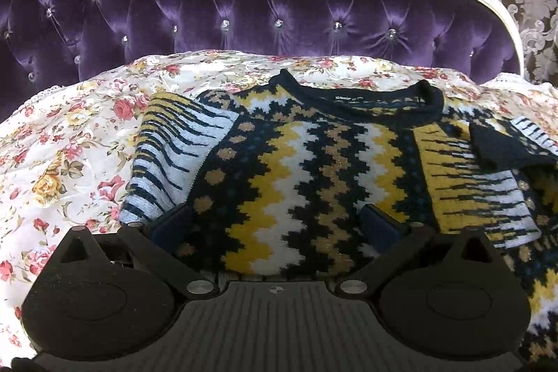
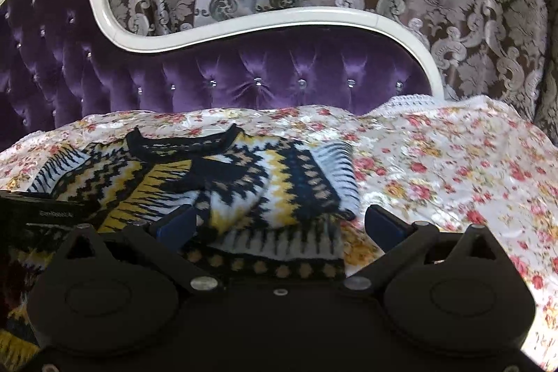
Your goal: Fold small clothes
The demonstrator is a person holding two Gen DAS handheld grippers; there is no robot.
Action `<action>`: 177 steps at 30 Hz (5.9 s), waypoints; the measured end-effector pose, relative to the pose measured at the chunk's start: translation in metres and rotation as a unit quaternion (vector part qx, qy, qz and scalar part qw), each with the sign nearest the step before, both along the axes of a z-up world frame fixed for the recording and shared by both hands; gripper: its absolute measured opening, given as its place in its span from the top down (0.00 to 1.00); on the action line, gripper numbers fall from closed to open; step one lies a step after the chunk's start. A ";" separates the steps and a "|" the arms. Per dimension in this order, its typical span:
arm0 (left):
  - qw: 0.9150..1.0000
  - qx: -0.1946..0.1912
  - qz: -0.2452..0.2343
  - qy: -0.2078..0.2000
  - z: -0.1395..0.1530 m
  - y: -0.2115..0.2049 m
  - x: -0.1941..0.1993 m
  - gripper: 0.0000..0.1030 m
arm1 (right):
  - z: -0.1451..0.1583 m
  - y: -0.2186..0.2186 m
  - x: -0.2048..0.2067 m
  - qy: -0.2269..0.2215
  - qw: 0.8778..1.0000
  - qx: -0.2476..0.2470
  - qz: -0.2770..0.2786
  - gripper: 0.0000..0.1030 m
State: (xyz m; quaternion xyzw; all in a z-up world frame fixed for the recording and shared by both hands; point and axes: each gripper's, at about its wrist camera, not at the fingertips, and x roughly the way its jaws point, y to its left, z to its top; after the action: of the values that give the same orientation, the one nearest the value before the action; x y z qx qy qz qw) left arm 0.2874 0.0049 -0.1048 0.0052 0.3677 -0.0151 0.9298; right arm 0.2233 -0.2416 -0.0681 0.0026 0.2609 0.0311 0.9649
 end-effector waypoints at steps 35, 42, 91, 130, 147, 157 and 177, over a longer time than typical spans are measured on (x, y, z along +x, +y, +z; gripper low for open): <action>1.000 0.002 -0.016 0.012 0.010 0.001 -0.004 0.01 | 0.008 -0.093 0.008 0.057 0.991 0.091 -0.080 0.01; 0.998 -0.032 -0.042 0.041 0.039 0.018 -0.034 0.01 | 0.016 -0.088 -0.036 0.064 0.989 0.132 -0.020 0.01; 0.987 -0.133 -0.056 0.068 0.045 0.032 -0.286 0.01 | -0.049 -0.074 -0.201 0.167 0.926 0.334 0.055 0.00; 0.951 -0.303 -0.060 -0.005 0.126 0.070 -0.254 0.92 | 0.035 -0.098 -0.186 0.072 0.905 0.401 0.118 0.85; 0.954 -0.287 -0.066 -0.059 0.172 0.076 -0.187 0.92 | 0.083 -0.100 -0.110 0.022 0.908 0.393 0.145 0.85; 0.956 -0.274 -0.040 -0.093 0.161 0.070 -0.096 0.91 | 0.071 -0.097 -0.012 -0.007 0.918 0.381 0.112 0.85; 0.978 -0.206 0.038 -0.020 0.050 0.052 0.050 0.90 | -0.037 -0.072 0.150 0.062 0.953 0.295 0.037 0.85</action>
State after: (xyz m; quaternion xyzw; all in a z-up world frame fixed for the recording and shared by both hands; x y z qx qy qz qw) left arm 0.3377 0.0568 -0.0548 -0.2002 0.3375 -0.0548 0.9181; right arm 0.3732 -0.3141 -0.1050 0.2796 0.2989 0.1426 0.9012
